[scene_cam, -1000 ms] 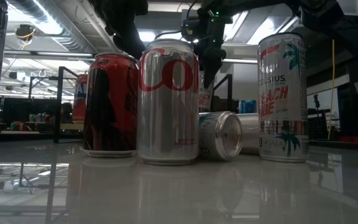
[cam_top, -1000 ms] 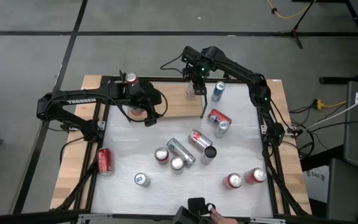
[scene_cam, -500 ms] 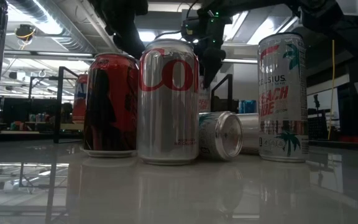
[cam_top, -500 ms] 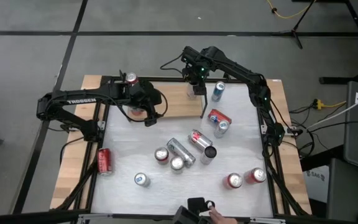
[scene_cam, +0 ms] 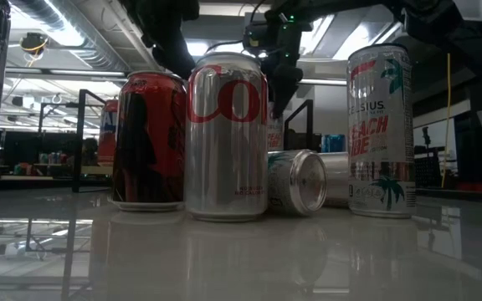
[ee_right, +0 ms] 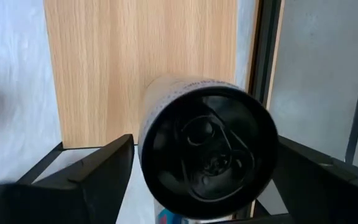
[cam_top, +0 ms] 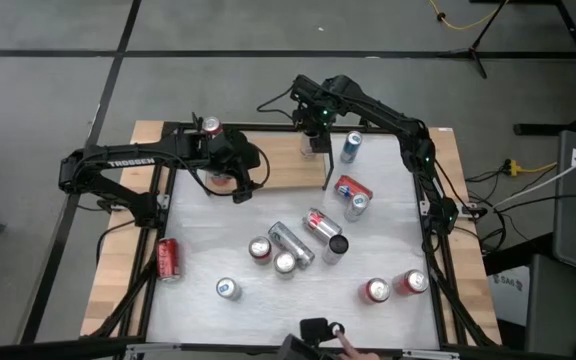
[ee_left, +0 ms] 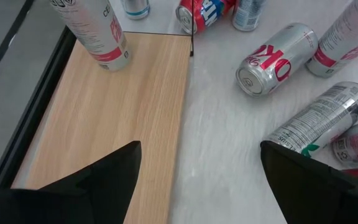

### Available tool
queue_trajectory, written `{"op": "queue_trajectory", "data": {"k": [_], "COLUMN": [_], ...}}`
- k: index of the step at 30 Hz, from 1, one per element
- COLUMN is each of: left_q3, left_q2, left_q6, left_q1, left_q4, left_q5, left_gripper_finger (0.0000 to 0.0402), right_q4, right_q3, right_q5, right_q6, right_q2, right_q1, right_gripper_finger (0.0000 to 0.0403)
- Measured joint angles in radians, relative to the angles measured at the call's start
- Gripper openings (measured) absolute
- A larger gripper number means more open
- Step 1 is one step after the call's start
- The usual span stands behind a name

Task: Place canned beverage on shelf
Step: Put the white pink soda can on the shelf

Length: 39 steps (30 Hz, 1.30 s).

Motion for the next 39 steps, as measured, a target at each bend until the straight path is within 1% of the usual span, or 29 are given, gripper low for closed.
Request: {"op": "queue_trajectory", "data": {"k": [3, 8, 13, 16, 22, 25, 27, 31, 39], "left_q3": [0.000, 0.000, 0.000, 0.000, 0.000, 0.000, 0.000, 0.000, 0.000], "left_q2": [0.000, 0.000, 0.000, 0.000, 0.000, 0.000, 0.000, 0.000, 0.000], "left_q6": [0.000, 0.000, 0.000, 0.000, 0.000, 0.000, 0.000, 0.000, 0.000], "left_q1": [0.000, 0.000, 0.000, 0.000, 0.000, 0.000, 0.000, 0.000, 0.000], "left_q4": [0.000, 0.000, 0.000, 0.000, 0.000, 0.000, 0.000, 0.000, 0.000], "left_q5": [0.000, 0.000, 0.000, 0.000, 0.000, 0.000, 0.000, 0.000, 0.000], "left_gripper_finger": [0.0322, 0.0322, 0.0322, 0.0322, 0.0322, 0.0322, 0.0322, 0.0322, 0.0322], "right_q4": [0.012, 0.048, 0.048, 0.046, 0.047, 0.047, 0.047, 0.049, 0.049], "right_q3": [0.000, 0.000, 0.000, 0.000, 0.000, 0.000, 0.000, 0.000, 0.000], "right_q5": [0.002, 0.042, 0.043, 0.043, 0.043, 0.043, 0.048, 0.108, 0.110], "right_q6": [0.000, 0.003, 0.021, 0.031, 0.031, 0.031, 0.031, 0.027, 0.004], "right_q2": [0.000, 0.000, 0.000, 0.000, -0.002, -0.002, -0.002, -0.002, -0.002], "right_q1": [0.007, 0.015, 0.013, 0.013, 0.013, 0.013, 0.012, 0.012, -0.014], "right_gripper_finger": [0.0344, 0.0344, 0.0340, 0.0322, 0.0268, 0.0252, 0.0251, 0.0259, 0.0256]}}
